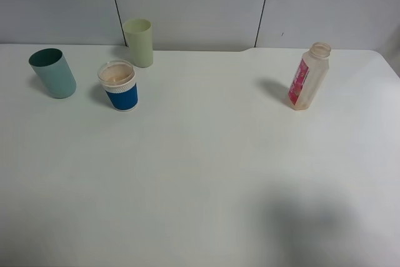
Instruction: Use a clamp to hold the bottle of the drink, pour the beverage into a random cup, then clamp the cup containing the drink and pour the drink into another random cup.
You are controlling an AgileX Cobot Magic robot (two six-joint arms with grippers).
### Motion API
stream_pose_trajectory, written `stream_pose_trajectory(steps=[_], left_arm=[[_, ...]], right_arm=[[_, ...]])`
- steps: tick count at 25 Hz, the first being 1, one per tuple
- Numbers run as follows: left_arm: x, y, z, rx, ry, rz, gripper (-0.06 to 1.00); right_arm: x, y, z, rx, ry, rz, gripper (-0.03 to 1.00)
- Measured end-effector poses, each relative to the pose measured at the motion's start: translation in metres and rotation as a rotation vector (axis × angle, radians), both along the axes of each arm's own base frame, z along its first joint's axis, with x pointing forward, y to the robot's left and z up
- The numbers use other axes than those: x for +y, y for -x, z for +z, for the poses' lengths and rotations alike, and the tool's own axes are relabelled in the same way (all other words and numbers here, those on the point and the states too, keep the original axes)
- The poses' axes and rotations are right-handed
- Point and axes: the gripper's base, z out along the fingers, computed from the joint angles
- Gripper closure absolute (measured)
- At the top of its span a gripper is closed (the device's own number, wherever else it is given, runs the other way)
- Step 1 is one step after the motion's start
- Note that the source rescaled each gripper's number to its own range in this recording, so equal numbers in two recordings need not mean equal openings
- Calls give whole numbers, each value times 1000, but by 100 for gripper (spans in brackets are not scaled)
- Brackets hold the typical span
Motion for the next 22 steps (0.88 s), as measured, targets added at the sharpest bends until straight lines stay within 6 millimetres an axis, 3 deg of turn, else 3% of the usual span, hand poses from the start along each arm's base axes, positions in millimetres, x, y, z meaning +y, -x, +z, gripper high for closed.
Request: stream_pose_trajectory(steps=[15, 22], left_arm=[[-2, 1, 0, -8, -3, -25, -6], [-1, 25, 2, -157, 2, -26, -6]], right_arm=[[0, 0, 0, 0, 0, 0, 30], [0, 0, 0, 0, 0, 0, 30]])
